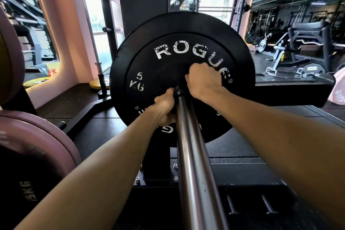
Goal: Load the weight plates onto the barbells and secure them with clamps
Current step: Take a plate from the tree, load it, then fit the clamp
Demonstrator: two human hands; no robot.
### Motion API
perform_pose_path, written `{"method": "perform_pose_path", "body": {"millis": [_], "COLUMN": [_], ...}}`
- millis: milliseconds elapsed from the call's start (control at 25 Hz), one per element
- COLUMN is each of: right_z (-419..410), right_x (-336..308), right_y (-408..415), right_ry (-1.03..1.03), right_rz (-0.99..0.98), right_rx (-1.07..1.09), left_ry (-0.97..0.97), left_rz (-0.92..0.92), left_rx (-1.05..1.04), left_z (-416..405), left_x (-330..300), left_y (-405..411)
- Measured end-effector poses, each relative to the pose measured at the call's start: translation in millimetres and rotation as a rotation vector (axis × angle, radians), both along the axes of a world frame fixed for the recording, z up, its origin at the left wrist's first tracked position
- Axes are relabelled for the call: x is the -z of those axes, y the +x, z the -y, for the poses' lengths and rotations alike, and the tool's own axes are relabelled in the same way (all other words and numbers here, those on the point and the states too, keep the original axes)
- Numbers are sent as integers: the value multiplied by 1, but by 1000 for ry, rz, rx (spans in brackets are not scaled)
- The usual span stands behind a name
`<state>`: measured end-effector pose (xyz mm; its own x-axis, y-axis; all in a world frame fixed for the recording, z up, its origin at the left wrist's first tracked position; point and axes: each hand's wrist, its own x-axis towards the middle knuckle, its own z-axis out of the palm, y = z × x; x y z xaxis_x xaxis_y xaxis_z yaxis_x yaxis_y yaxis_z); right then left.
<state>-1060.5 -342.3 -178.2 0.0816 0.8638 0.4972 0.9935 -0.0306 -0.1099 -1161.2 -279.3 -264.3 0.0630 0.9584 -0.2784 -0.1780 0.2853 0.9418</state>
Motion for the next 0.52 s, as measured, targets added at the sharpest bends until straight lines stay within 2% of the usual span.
{"method": "perform_pose_path", "body": {"millis": [160,240,400,520], "right_z": [9,14,15,2], "right_x": [12,11,-4,4], "right_y": [-15,-20,-10,10], "right_ry": [-12,-59,-156,-87], "right_rz": [234,241,-19,-418], "right_rx": [-123,-165,-143,-28], "left_ry": [12,26,62,25], "left_rz": [-3,-16,-70,-95], "left_rx": [63,105,122,186], "left_z": [2,6,8,11], "left_x": [-3,-4,-7,-11], "left_y": [-2,-3,-3,-3]}}
